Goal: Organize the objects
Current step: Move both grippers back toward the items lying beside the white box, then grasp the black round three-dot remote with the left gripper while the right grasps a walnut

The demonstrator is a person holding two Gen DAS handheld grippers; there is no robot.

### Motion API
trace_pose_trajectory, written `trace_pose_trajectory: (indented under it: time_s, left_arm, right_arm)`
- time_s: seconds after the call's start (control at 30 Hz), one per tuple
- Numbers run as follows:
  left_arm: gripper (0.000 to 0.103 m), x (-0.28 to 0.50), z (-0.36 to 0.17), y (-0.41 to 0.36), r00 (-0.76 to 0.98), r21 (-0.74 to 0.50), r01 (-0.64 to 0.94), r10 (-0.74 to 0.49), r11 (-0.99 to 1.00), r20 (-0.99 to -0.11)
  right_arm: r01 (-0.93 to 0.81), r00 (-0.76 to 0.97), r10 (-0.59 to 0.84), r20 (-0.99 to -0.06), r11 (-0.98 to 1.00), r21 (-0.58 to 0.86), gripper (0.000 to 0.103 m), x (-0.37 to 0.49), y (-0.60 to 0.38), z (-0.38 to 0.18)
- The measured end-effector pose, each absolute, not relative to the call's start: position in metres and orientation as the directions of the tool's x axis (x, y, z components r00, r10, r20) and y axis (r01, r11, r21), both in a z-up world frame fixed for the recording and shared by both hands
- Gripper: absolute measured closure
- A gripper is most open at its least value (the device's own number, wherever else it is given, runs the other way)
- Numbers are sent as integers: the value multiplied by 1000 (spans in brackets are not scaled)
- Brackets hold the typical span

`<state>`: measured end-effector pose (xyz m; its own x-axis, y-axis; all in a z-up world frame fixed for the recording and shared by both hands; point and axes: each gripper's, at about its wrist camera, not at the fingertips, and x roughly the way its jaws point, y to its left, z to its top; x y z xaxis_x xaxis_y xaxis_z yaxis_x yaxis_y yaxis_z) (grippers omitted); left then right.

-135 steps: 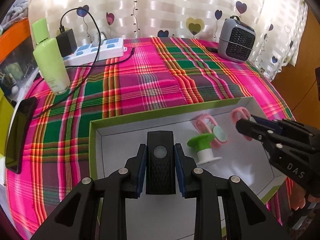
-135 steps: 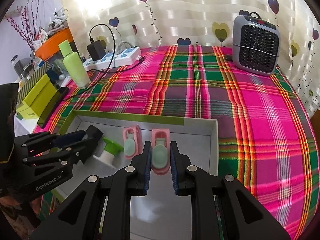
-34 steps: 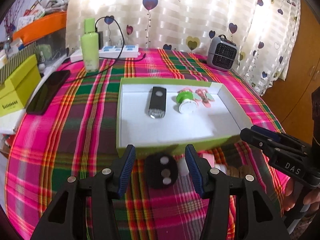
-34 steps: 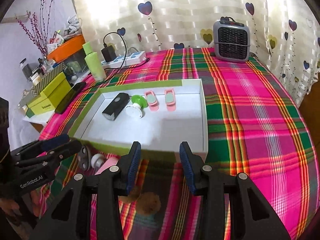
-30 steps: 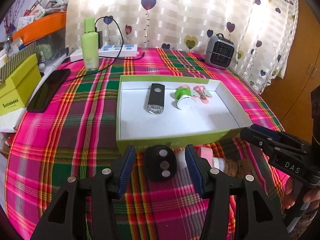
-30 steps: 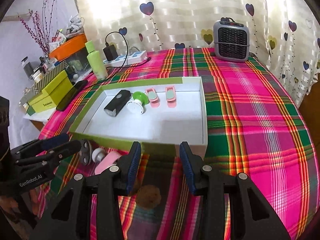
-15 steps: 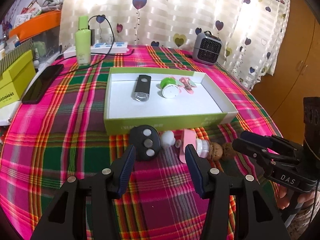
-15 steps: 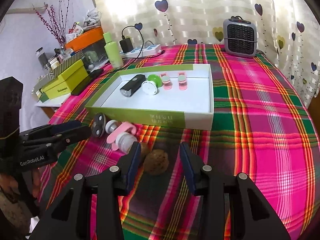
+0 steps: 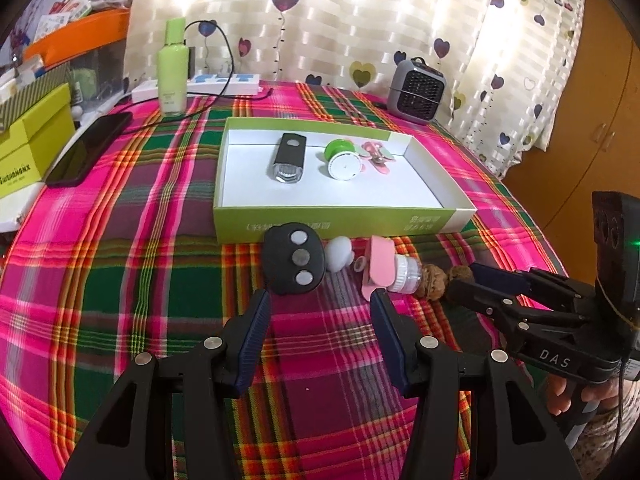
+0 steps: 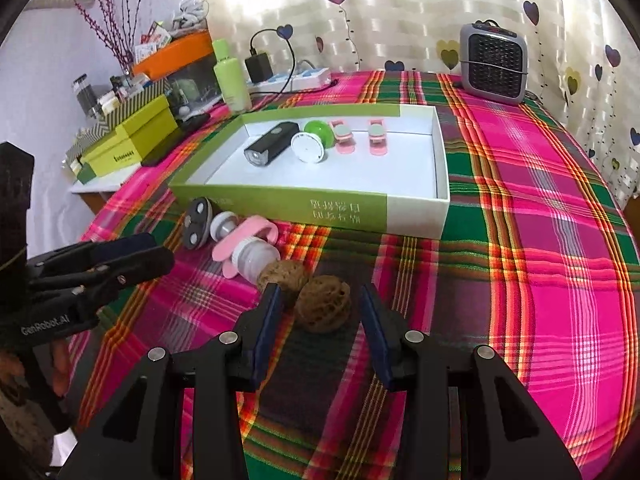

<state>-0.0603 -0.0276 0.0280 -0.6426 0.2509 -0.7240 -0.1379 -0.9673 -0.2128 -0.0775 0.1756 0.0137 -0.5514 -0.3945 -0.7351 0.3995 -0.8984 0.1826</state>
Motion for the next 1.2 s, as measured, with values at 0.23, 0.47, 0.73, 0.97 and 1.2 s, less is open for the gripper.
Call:
trace_pose_trajectory:
  time_s: [0.23,0.47,0.73,0.97,1.2]
  left_arm:
    - [53,-68,21,-38,-634,-240,-105,251,-965,-732]
    - [53,-75,21,-39,-634,-235,-105,247,-966,-733]
    - [53,-91,17,-41,-621,-235,-100,245,-967,-744]
    - [53,-103,12,-40,-610,-228,-103,242,-968,-755]
    - [53,-114,9,-41,-605,-231,-105,246,-967,-758]
  right_arm:
    - [403,-548,-397,-736,-897,184,62,-79,176,11]
    - [402,-538,-400,-742,-896,191,71,-81,176,10]
    - [399,-540,-397,-742,-897,189,72,-80,176,10]
    - [398,-539,-398,-742,-897,191,72,-80,176,10]
    - [394,-530,-407,-744,-895,209,72,-82,177,8]
